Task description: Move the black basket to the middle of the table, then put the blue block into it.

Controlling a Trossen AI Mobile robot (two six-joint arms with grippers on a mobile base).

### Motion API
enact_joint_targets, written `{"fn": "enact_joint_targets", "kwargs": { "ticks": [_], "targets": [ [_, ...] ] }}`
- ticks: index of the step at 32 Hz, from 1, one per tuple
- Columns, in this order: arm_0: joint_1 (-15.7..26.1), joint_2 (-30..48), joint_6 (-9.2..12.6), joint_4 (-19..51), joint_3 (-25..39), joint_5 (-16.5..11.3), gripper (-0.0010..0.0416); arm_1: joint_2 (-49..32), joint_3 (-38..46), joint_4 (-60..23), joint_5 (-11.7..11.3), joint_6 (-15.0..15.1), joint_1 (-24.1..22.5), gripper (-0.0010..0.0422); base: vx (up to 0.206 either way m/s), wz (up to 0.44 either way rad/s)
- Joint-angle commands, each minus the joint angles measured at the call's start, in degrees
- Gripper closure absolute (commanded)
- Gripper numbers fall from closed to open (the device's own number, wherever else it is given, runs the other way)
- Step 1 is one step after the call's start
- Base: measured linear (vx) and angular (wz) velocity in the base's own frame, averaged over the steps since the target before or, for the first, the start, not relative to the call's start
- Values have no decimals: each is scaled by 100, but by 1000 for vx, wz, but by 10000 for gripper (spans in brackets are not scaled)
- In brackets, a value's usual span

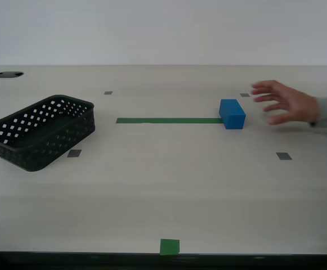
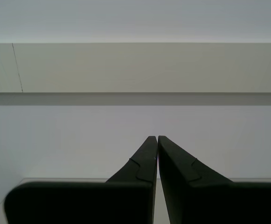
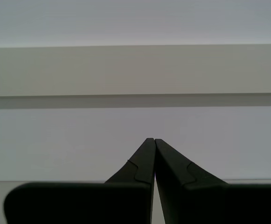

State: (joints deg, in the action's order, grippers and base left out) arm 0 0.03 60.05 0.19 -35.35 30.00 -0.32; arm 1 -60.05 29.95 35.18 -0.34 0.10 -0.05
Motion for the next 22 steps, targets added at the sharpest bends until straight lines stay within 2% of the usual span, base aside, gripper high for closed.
{"fn": "enact_joint_targets", "kwargs": {
  "ticks": [1, 22],
  "targets": [
    [2, 0, -2, -15, 4, -2, 405, 2, 2, 11, -4, -4, 2, 412, 0, 0],
    [2, 0, -2, -15, 4, 0, 405, 2, 2, 9, -7, -4, 2, 412, 0, 0]
  ]
}}
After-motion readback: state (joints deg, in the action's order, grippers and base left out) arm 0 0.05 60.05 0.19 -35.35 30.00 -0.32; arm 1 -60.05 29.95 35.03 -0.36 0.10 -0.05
